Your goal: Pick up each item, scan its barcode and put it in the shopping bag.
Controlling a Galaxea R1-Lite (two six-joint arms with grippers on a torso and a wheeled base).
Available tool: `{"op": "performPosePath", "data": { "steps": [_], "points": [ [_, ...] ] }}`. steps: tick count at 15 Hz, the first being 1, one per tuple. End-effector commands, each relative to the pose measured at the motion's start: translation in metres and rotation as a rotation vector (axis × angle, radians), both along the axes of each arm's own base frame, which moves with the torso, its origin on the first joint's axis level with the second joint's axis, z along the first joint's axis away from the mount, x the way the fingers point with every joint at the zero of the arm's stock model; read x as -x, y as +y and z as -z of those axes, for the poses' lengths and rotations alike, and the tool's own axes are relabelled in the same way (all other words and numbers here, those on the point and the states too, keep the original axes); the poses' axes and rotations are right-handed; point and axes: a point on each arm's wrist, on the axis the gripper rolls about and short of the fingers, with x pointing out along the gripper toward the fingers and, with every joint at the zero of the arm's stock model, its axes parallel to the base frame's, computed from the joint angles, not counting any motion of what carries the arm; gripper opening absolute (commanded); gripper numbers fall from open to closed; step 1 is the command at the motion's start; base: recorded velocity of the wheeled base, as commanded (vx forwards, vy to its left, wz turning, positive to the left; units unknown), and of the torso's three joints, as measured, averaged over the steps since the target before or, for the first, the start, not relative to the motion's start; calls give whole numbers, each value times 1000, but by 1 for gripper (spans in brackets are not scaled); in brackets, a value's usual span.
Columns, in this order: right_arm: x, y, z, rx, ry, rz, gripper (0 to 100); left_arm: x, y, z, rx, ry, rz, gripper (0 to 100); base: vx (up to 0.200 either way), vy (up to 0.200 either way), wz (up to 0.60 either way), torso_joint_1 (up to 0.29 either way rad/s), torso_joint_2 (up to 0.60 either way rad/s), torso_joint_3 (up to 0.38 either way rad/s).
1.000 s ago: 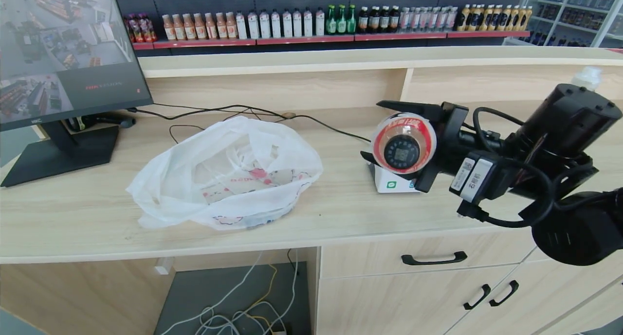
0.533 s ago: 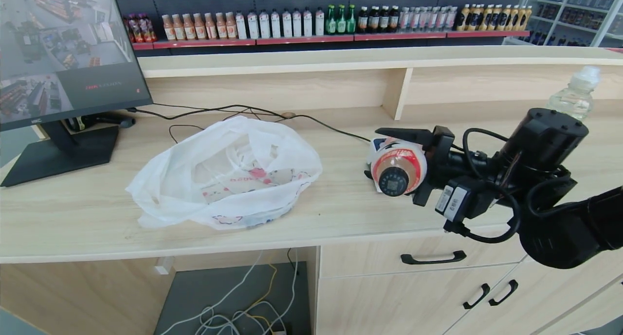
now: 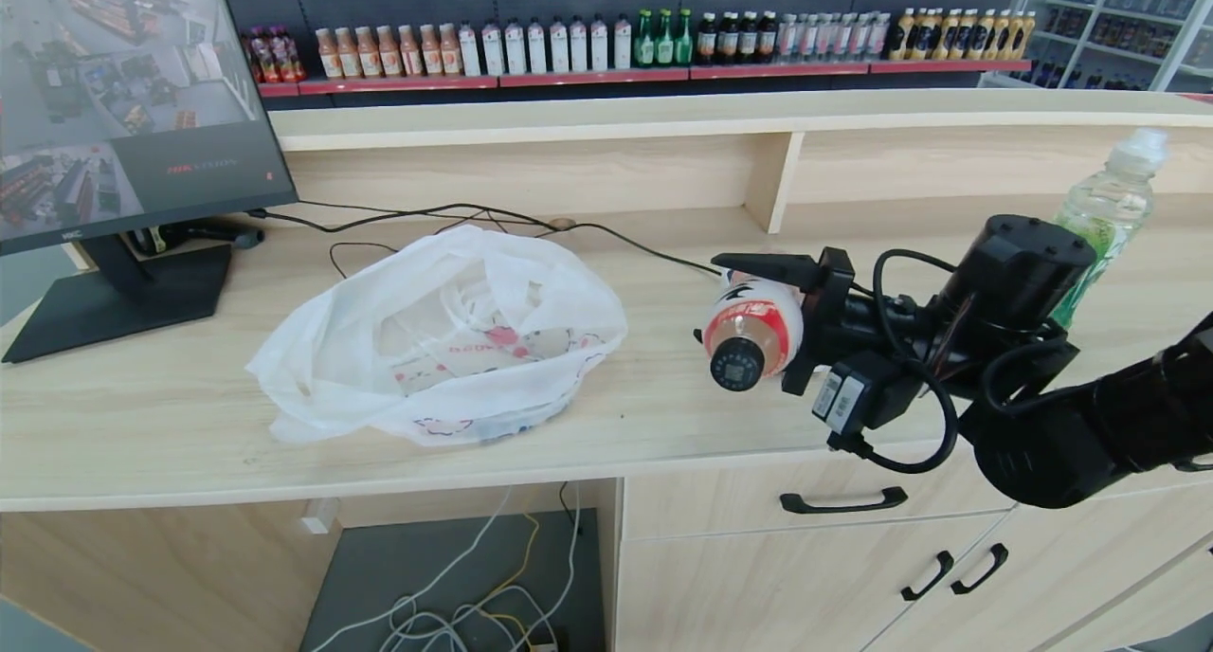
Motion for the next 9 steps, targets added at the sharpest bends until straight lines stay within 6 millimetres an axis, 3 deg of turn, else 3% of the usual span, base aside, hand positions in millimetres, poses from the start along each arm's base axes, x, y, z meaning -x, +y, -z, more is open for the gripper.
{"op": "performPosePath", "data": {
  "steps": [1, 9],
  "points": [
    [-13, 3, 9, 6, 2, 5, 0, 0, 0, 0, 0, 0, 0, 100, 0, 0, 0, 0, 0, 0],
    [-27, -9, 12, 7, -1, 45, 0, 0, 0, 0, 0, 0, 0, 100, 0, 0, 0, 0, 0, 0]
  ]
}}
